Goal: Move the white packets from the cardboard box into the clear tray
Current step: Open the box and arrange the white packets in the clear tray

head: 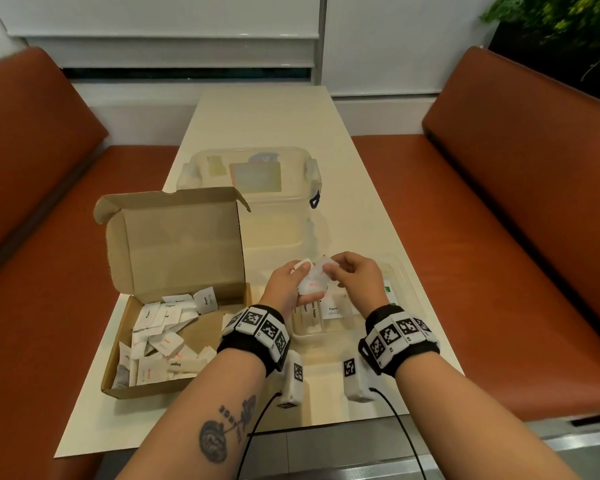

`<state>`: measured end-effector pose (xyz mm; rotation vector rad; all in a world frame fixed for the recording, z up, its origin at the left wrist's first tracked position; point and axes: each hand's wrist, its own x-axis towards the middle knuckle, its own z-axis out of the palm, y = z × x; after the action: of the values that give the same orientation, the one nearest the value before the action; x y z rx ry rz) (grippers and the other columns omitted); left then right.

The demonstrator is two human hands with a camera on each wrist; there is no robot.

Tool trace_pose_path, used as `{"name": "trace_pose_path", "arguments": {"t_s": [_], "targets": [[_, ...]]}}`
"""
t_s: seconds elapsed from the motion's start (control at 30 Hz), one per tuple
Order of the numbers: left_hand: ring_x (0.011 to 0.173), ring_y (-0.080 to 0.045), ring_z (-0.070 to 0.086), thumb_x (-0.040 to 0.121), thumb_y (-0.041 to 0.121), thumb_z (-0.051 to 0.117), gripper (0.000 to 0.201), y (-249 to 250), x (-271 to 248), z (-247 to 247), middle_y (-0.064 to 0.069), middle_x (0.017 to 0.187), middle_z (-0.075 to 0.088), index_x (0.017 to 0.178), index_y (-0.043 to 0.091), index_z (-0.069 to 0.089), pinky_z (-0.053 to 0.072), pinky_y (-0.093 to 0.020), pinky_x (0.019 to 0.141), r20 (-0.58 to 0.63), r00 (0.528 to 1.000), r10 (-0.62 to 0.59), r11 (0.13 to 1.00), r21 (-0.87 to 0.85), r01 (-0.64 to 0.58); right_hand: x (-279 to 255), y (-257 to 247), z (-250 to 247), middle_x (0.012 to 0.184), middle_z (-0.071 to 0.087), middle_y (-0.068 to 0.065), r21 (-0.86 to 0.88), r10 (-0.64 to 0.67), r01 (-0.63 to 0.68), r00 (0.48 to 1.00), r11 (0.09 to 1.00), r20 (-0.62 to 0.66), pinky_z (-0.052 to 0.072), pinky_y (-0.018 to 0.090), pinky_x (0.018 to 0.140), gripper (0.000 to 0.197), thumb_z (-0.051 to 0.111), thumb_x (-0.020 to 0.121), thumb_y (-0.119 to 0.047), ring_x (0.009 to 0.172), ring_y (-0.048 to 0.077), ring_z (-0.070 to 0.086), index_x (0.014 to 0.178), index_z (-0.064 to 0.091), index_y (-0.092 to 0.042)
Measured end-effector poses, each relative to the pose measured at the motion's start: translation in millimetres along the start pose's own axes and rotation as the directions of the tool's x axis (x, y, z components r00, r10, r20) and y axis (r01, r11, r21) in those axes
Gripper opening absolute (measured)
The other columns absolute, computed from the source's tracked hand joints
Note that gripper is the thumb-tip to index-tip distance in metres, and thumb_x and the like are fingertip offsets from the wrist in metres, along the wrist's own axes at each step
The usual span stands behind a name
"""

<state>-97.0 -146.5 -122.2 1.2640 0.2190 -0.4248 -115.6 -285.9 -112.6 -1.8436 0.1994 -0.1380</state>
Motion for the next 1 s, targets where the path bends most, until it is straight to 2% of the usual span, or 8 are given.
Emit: {"name": "trace_pose_path", "arguments": {"t_s": [0.13, 0.27, 0.43, 0.57, 0.7, 0.77, 0.87, 1.0], "targets": [[0.103, -0.035, 0.063, 0.099, 0.02, 0.048, 0.018, 1.0, -1.6, 3.4, -0.018, 0.117, 0.058, 0.094, 0.018, 0.065, 0.061, -0.032, 0.063, 0.018, 1.0, 0.019, 0.995, 0.093, -0.021, 10.4, -11.3, -17.8, 0.078, 0.065, 0.0, -0.19, -0.033, 0.058, 0.99, 0.98, 0.135, 0.045, 0.015, 0.065, 0.014, 0.063, 0.088, -0.013, 0.071, 0.009, 0.057, 0.1, 0.071, -0.013], [0.1, -0.033, 0.066, 0.096, 0.024, 0.055, 0.014, 0.0, -2.1, 4.4, -0.016, 0.117, 0.06, 0.097, 0.018, 0.068, 0.06, -0.03, 0.062, 0.05, 0.998, 0.029, 0.987, 0.154, -0.037, 16.4, -20.5, -26.2, 0.075, 0.065, 0.006, -0.408, 0.031, 0.076, 0.968, 0.91, 0.248, 0.041, 0.015, 0.059, 0.029, 0.073, 0.08, -0.012, 0.065, 0.01, 0.057, 0.106, 0.06, -0.017], [0.097, -0.028, 0.065, 0.09, 0.018, 0.063, 0.01, -0.1, -2.2, 4.6, -0.018, 0.113, 0.061, 0.098, 0.012, 0.066, 0.057, -0.025, 0.057, 0.048, 0.998, 0.044, 0.99, 0.133, -0.051, 10.8, -15.0, -18.0, 0.073, 0.066, 0.005, -0.287, 0.04, 0.023, 0.976, 0.958, 0.212, 0.046, 0.018, 0.061, 0.031, 0.076, 0.078, -0.016, 0.064, 0.011, 0.059, 0.102, 0.056, -0.016], [0.097, -0.031, 0.062, 0.093, 0.013, 0.059, 0.006, -2.5, 1.2, 4.3, -0.015, 0.105, 0.06, 0.094, 0.012, 0.065, 0.058, -0.026, 0.057, 0.017, 0.998, 0.063, 0.993, 0.102, -0.064, 5.7, -5.8, -18.1, 0.069, 0.065, 0.003, -0.202, 0.113, -0.07, 0.971, 0.977, 0.209, 0.047, 0.012, 0.05, 0.022, 0.076, 0.078, -0.016, 0.06, 0.012, 0.06, 0.09, 0.059, -0.012], [0.112, -0.038, 0.056, 0.09, 0.015, 0.063, 0.015, -5.3, 4.6, 3.6, -0.019, 0.119, 0.054, 0.103, 0.007, 0.065, 0.061, -0.033, 0.065, -0.007, 0.998, 0.06, 0.991, 0.117, -0.059, 5.9, -4.6, -31.4, 0.072, 0.066, 0.005, -0.249, 0.079, -0.043, 0.988, 0.967, 0.136, 0.047, 0.011, 0.057, 0.007, 0.072, 0.081, -0.012, 0.061, 0.01, 0.058, 0.084, 0.068, -0.006], [0.115, -0.04, 0.054, 0.089, 0.015, 0.064, 0.015, -5.4, 6.7, 1.4, -0.021, 0.118, 0.053, 0.101, 0.007, 0.066, 0.059, -0.044, 0.076, -0.016, 0.998, 0.062, 0.99, 0.128, -0.06, 7.9, -6.1, -44.6, 0.07, 0.065, 0.0, -0.396, 0.063, -0.02, 0.993, 0.918, 0.097, 0.043, 0.008, 0.058, 0.007, 0.07, 0.083, -0.014, 0.063, 0.007, 0.057, 0.084, 0.072, -0.007], [0.116, -0.042, 0.053, 0.088, 0.014, 0.065, 0.02, -6.6, 9.6, -2.4, -0.02, 0.116, 0.055, 0.105, 0.005, 0.065, 0.05, -0.054, 0.092, -0.016, 0.996, 0.086, 0.98, 0.183, -0.081, 11.4, -6.6, -61.5, 0.083, 0.069, 0.001, -0.687, 0.128, -0.03, 0.988, 0.726, 0.091, 0.049, 0.022, 0.072, 0.008, 0.068, 0.085, -0.016, 0.076, 0.012, 0.06, 0.086, 0.073, -0.011], [0.115, -0.041, 0.053, 0.087, 0.015, 0.066, 0.023, -7.3, 8.8, -2.2, -0.02, 0.115, 0.055, 0.108, 0.004, 0.065, 0.05, -0.054, 0.092, -0.02, 0.996, 0.084, 0.98, 0.181, -0.079, 9.5, 3.3, -60.0, 0.09, 0.072, 0.0, -0.786, 0.235, -0.015, 0.958, 0.618, 0.167, 0.047, 0.024, 0.075, 0.008, 0.071, 0.083, -0.019, 0.079, 0.012, 0.061, 0.088, 0.075, -0.015]]}}
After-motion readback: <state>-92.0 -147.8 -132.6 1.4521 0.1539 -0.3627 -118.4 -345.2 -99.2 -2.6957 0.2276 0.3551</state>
